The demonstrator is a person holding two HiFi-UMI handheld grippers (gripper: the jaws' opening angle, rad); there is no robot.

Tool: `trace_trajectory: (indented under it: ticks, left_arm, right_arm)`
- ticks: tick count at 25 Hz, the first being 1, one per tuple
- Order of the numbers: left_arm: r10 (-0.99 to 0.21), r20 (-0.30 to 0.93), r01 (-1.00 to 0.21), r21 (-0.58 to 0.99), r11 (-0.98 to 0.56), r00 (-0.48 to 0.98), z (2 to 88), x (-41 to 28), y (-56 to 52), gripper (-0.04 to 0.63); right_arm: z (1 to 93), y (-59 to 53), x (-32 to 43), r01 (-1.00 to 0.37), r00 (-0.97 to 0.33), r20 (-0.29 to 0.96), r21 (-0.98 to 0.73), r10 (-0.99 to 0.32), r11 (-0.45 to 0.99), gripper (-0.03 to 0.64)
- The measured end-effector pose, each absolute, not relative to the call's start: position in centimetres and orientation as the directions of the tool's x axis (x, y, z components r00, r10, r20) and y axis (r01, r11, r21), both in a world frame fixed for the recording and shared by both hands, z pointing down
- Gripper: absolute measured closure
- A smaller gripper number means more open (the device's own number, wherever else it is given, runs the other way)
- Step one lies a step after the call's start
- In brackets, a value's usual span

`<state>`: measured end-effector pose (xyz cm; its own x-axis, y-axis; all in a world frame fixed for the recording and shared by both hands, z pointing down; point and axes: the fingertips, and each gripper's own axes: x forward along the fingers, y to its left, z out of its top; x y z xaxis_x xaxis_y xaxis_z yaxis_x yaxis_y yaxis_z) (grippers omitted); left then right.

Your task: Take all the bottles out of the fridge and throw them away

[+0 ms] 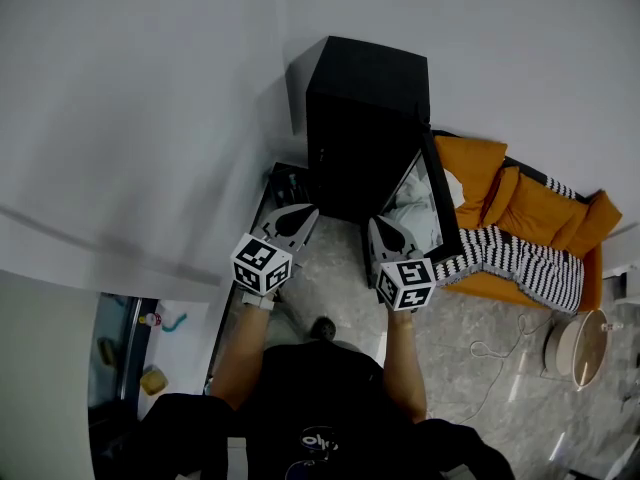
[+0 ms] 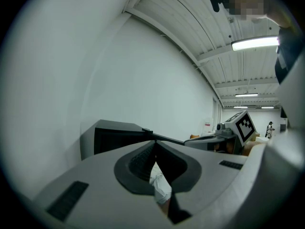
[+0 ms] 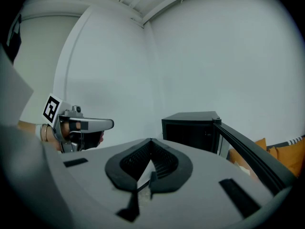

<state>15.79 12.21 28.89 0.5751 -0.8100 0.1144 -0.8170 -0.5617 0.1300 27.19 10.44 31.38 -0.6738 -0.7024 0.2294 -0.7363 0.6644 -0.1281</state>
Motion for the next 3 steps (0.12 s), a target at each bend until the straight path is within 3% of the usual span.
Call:
trace_trajectory:
  ticks: [3]
  left_arm:
    - [-0.811, 0.111, -0.817, 0.129, -0.562, 0.575, 28.84, 15.51, 12.65, 0.589]
  right_arm:
    - [31.42, 10.87, 26.92, -0.734, -0.676, 0.23, -0.127, -0.7, 0.667, 0.609]
